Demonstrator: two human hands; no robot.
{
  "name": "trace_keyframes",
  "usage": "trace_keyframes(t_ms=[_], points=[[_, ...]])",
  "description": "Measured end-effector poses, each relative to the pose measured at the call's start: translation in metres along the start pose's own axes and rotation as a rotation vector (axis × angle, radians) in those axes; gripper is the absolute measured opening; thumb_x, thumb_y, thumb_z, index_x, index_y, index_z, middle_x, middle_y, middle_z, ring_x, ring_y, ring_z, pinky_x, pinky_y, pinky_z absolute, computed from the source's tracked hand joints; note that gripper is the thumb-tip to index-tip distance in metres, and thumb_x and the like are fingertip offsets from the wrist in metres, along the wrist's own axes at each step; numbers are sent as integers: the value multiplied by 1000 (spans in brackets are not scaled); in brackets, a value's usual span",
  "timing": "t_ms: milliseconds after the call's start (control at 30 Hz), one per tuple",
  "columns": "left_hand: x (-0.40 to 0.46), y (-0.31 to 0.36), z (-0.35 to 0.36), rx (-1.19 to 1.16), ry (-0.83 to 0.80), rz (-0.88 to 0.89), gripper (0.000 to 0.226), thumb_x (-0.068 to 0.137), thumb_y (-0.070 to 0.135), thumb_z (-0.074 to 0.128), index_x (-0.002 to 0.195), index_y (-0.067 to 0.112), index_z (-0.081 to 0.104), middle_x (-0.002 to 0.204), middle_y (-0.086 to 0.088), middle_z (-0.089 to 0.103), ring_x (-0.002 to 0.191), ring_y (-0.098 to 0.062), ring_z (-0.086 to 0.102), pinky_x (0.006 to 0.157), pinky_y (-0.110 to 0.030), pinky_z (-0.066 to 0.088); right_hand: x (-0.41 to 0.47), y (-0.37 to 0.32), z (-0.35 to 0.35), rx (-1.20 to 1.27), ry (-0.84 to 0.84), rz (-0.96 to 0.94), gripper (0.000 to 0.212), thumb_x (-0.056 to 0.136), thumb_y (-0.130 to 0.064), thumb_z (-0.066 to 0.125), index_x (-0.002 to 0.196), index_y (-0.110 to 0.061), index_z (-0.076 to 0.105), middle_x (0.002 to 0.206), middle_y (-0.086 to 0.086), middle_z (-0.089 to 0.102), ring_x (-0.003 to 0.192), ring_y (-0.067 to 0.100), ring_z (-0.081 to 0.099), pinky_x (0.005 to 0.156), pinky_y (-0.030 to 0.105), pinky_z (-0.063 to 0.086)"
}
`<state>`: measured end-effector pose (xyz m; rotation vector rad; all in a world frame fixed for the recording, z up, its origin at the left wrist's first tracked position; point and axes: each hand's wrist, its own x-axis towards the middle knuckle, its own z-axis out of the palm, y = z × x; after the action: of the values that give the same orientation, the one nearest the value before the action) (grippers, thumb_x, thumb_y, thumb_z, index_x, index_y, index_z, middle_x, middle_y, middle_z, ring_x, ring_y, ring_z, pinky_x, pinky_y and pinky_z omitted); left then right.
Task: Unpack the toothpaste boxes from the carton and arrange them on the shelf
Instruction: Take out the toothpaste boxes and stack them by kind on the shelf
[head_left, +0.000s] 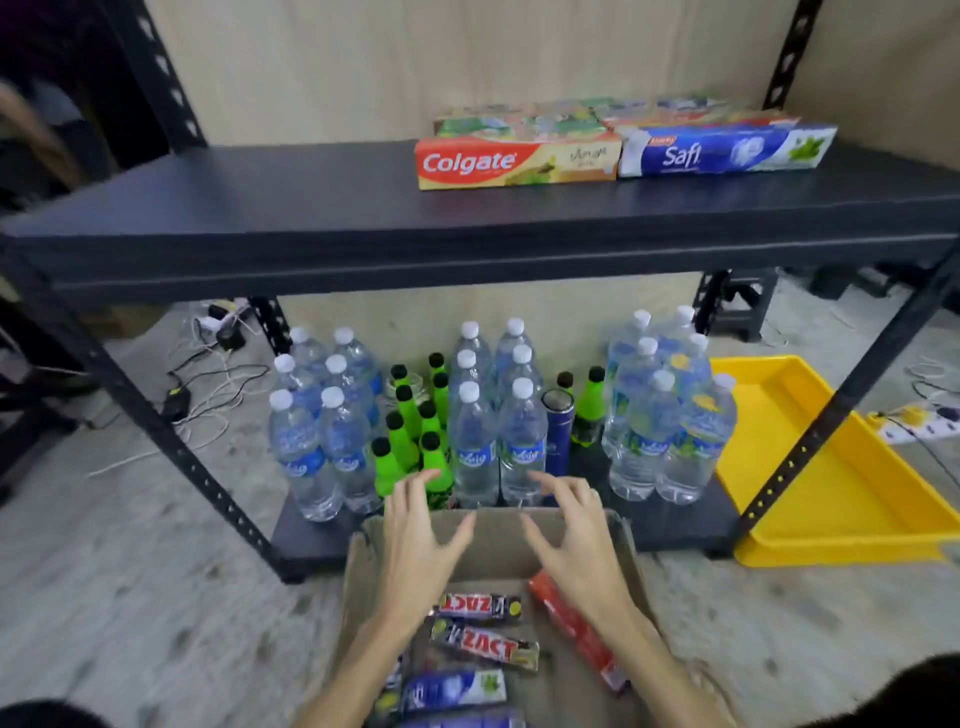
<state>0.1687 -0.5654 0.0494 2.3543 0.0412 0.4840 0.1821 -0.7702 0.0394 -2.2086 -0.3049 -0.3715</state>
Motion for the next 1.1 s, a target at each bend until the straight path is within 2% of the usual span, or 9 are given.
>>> trace_keyframes(t_ms=[67, 133, 267, 400, 533, 667, 767, 933, 1100], points=[[-17, -35, 14, 98, -104, -110, 64, 80, 41, 78, 135, 21, 49, 124, 0, 52, 120, -22, 49, 100, -29, 31, -24, 34, 23, -75, -88, 102, 50, 87, -32, 70, 134, -29, 54, 114, -8, 54, 112, 15, 52, 101, 36, 40], [-33, -67, 25, 159, -226, -193, 68, 82, 45, 77, 138, 20, 47, 127, -3, 51, 122, -25, 49, 103, -36, 37, -45, 65, 38, -150, -155, 185, 51, 86, -35, 71, 133, -27, 54, 116, -4, 55, 110, 20, 54, 97, 37, 43], [-58, -113, 42, 217, -408, -243, 67, 87, 48, 73, 141, 21, 46, 134, -3, 48, 128, -24, 47, 107, -41, 41, -73, 114, 57, -247, -253, 308, 57, 84, -36, 77, 135, -25, 55, 118, 4, 60, 107, 27, 57, 92, 43, 50], [-70, -141, 58, 299, -465, -321, 63, 88, 44, 73, 140, 18, 47, 134, -7, 48, 126, -28, 47, 105, -38, 39, -93, 148, 72, -337, -324, 421, 59, 83, -47, 68, 127, -8, 60, 115, 18, 64, 99, 41, 57, 84, 49, 48], [-84, -157, 74, 327, -499, -565, 75, 83, 39, 79, 141, 13, 38, 134, -16, 46, 124, -35, 50, 101, -43, 43, -106, 174, 83, -334, -414, 590, 64, 85, -39, 73, 142, -20, 50, 135, 13, 58, 120, 42, 48, 103, 50, 37], [-99, -171, 88, 406, -609, -614, 93, 83, 47, 77, 153, 24, 20, 137, -17, 42, 127, -35, 49, 101, -46, 45, -119, 185, 89, -394, -389, 567, 70, 77, -33, 80, 141, -31, 52, 128, 8, 61, 108, 37, 48, 96, 46, 39], [-106, -182, 92, 418, -575, -611, 93, 87, 49, 72, 157, 29, 15, 140, -18, 39, 132, -35, 43, 105, -48, 42, -124, 193, 93, -434, -431, 588, 75, 78, -36, 77, 145, -38, 43, 130, 2, 58, 110, 32, 44, 99, 44, 36], [-108, -188, 97, 491, -597, -593, 90, 90, 33, 72, 157, 22, 13, 144, -20, 41, 132, -34, 44, 110, -46, 40, -134, 204, 100, -551, -547, 556, 83, 84, -23, 71, 153, -38, 28, 135, 1, 54, 116, 28, 37, 104, 40, 31], [-112, -188, 98, 585, -674, -580, 93, 92, 32, 71, 158, 26, 6, 132, -19, 49, 119, -32, 54, 99, -41, 47, -146, 211, 103, -711, -520, 473, 86, 85, -9, 67, 154, -38, 25, 123, 4, 60, 108, 29, 41, 99, 43, 37]])
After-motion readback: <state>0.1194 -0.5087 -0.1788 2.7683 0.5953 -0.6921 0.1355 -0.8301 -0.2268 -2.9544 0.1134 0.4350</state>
